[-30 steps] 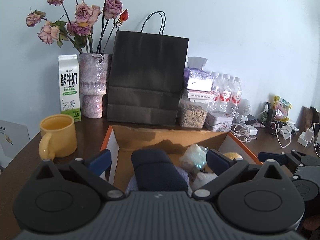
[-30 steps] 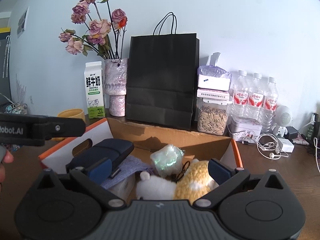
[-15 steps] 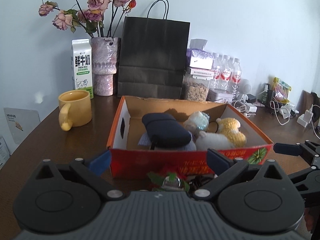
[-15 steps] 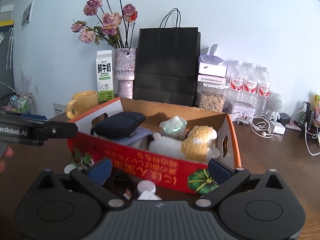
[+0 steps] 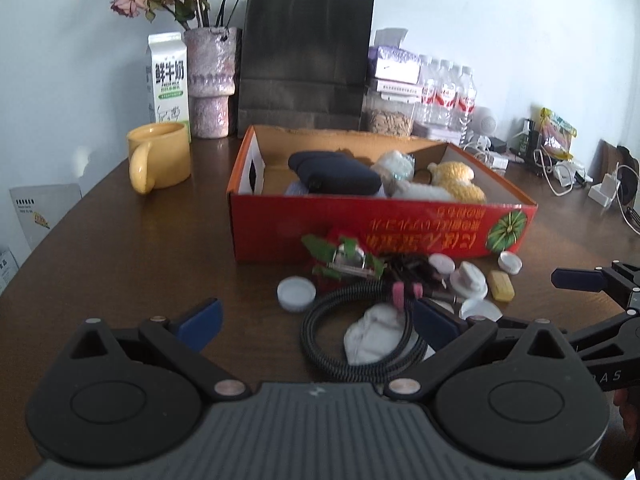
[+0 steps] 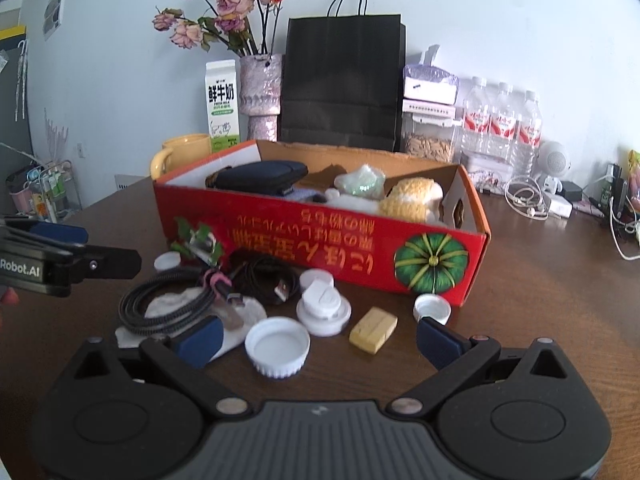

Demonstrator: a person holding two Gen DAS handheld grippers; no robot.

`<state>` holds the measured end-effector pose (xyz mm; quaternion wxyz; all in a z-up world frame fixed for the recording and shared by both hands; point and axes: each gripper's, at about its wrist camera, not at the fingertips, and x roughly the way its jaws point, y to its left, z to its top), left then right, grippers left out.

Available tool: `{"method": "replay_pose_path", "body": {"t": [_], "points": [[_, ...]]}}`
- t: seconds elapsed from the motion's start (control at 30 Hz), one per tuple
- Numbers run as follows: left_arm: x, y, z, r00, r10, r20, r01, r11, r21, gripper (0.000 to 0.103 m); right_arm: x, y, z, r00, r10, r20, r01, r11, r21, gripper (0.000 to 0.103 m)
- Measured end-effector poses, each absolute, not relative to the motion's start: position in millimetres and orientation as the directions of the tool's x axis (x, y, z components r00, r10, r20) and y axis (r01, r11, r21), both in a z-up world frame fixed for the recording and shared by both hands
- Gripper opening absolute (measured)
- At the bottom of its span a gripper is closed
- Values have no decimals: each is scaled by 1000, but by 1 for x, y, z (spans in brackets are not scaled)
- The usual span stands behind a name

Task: Organize objects
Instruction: 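Withdraw both tools from the box back over the table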

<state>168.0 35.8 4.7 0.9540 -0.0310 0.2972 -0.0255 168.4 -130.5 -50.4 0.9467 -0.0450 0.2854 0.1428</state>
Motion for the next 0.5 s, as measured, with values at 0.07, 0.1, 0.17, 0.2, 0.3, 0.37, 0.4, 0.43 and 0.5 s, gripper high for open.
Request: {"method": "replay_pose_path", "body": {"t": [0.07,0.1,0.17,0.2,0.3,0.37,0.4,0.43,0.5], "points": [[164,37,1,814,-71,-576,31,996,-80,103,166,-130,-54,788,245,-565,-298,955,-1,103],[162,38,-1,811,-73,-580,30,996,-83,103,165,-130,-56,784,246,-570,-299,954,0,103],[160,39,-3,806,-76,-587,26,995,-92,103,163,-129,-59,777,249,-578,-303,953,3,103],[159,40,-4,804,-73,-590,22,995,-94,103,163,-129,-60,775,250,-581,-305,952,4,103],[159,40,-5,802,-70,-593,17,995,-95,103,163,-126,-60,770,255,-584,-313,950,2,103],[158,40,-5,804,-70,-590,17,995,-95,103,164,-124,-60,771,258,-583,-317,948,1,103],[158,40,-4,805,-71,-589,17,995,-96,103,165,-123,-60,771,260,-581,-318,948,1,103],[157,40,-4,805,-69,-589,15,995,-96,103,167,-122,-60,771,262,-581,-320,947,2,102],[158,41,-4,806,-67,-589,12,995,-97,103,170,-120,-60,768,262,-585,-324,946,-1,101]]}}
